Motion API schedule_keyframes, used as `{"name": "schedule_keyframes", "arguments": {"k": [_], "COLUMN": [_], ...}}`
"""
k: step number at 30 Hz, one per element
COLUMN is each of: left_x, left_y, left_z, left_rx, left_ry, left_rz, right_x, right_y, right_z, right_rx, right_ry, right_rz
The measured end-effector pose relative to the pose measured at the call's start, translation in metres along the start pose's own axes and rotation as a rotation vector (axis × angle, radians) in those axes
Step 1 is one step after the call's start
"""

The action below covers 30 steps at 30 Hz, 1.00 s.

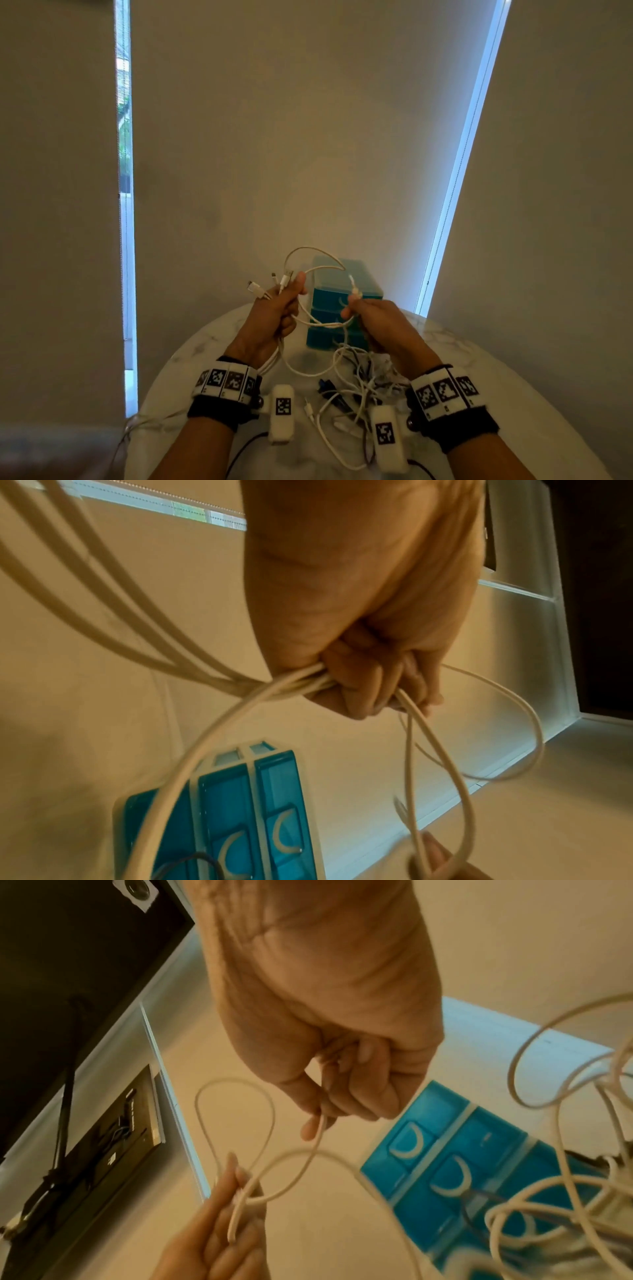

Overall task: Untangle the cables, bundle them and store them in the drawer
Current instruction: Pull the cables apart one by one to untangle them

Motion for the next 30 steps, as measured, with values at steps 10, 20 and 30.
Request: {"name": "schedule_keyframes", "arguments": {"k": [10, 20, 30], "left_x": [0.064, 0.106, 0.099], "left_y": [-0.003, 0.026, 0.035], "left_z": [0.049, 0.139, 0.153], "left_rx": [-0.209, -0.387, -0.487], "left_ry": [-0.322, -0.348, -0.565], "left_rz": [0.137, 0.229, 0.477], "right_x": [0.101, 0.036, -0.095], "right_y": [-0.002, -0.049, -0.023], "right_z": [0.000, -0.050, -0.065], "right_rx": [0.336, 0.351, 0.143], "right_ry": [-1.045, -1.407, -0.314], "right_rz": [0.751, 0.686, -0.401]}}
Point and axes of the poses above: each hand's wrist, its own y-axis away from the middle knuckle, its own x-axis out of the back of the hand, z = x × y, the point moved 2 cm from there along -y, towards the middle knuckle, and after that the axes turned 6 degrees about -x, right-handed, at the moved point
